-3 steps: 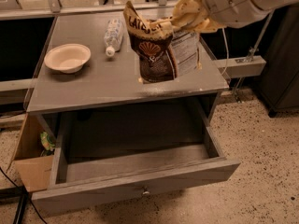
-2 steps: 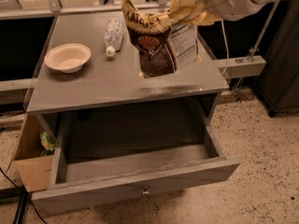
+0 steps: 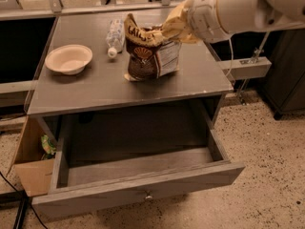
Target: Pick brown chip bag from top drawer and place on counter
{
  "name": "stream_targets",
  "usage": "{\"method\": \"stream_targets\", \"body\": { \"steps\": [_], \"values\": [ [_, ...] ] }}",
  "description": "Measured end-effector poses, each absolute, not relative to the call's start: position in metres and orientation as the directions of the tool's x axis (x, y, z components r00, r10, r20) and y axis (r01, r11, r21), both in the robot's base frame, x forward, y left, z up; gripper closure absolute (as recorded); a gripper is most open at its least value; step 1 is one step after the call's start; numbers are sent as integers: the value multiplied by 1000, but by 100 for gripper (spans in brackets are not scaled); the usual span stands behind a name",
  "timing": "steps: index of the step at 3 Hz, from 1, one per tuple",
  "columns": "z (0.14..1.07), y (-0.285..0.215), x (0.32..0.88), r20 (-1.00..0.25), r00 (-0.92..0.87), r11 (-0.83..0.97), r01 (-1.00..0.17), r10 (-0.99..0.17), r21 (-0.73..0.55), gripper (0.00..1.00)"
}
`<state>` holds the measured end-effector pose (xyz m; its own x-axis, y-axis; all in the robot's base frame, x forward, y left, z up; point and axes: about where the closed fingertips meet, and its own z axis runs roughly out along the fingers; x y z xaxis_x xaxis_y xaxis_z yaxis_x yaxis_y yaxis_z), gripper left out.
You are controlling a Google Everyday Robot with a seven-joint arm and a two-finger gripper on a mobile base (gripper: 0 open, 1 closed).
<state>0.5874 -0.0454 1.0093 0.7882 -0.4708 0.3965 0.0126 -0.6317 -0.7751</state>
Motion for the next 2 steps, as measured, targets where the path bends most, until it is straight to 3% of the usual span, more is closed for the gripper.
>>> {"method": "stream_targets", "body": {
  "steps": [2],
  "values": [
    [952,-23,639,362,845,-578,78,-395,-812,100]
  ]
}}
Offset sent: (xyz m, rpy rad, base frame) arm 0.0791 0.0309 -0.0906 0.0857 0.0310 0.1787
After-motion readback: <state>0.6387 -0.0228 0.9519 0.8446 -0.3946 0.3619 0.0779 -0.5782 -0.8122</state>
